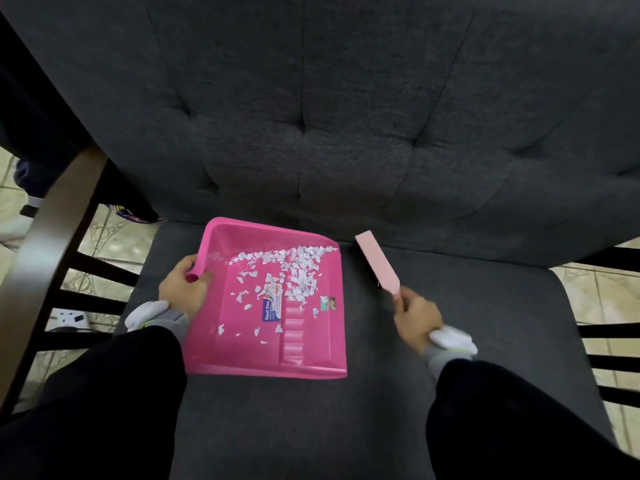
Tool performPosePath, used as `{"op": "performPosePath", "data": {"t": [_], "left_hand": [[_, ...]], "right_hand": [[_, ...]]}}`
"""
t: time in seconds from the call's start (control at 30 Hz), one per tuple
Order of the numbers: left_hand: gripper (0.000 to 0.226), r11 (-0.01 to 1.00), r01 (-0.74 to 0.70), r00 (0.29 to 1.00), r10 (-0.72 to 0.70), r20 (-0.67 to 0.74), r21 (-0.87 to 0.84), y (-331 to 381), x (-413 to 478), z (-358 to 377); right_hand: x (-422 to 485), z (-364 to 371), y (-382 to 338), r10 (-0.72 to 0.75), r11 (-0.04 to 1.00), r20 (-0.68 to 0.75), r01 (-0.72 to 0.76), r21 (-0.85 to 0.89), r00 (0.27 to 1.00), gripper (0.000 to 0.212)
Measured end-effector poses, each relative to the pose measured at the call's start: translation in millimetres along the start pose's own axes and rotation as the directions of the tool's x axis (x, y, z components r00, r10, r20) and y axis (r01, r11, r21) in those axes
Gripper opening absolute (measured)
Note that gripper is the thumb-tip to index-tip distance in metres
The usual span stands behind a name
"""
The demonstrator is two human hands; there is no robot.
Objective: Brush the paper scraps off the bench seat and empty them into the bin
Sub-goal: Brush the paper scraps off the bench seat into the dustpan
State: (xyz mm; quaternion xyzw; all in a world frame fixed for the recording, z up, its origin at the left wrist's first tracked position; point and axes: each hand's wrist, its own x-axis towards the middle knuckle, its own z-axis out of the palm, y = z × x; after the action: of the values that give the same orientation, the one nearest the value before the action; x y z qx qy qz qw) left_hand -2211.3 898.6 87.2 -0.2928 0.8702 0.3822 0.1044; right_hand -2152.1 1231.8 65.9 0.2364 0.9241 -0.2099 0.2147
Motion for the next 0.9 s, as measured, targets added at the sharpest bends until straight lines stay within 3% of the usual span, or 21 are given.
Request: {"op": "performPosePath", "data": {"t": [0.13, 0.3, 0.63, 0.9], "left_hand": [[0.029, 1.000, 0.003, 1.000, -0.003, -0.007, 0.009, 1.0, 6.8, 4.7], [0.029, 1.000, -0.011, 1.000, 0.010, 0.016, 0.010, 2.4, 11.7, 2.4], [0.028, 1.000, -0.018, 0.999, 0.018, 0.034, 0.006, 21.1, 0.9, 19.9], [0.028, 1.000, -0.007, 0.998, 0.007, 0.069, 0.005, 32.7, -8.2, 43.0]], "right_hand": [[42.0, -26.4, -25.5, -0.098, 0.965, 0.140, 0.128, -0.227, 0.985, 0.032], [61.8, -41.7, -40.9, -0.041, 0.876, 0.124, 0.095, -0.472, 0.991, 0.030], [44.8, -100.1, 60.5, 0.259, 0.881, 0.180, -0.155, -0.447, 0.949, 0.031], [30.3, -130.6, 117.0, 0.172, 0.940, 0.129, -0.124, -0.316, 0.977, 0.033]]}}
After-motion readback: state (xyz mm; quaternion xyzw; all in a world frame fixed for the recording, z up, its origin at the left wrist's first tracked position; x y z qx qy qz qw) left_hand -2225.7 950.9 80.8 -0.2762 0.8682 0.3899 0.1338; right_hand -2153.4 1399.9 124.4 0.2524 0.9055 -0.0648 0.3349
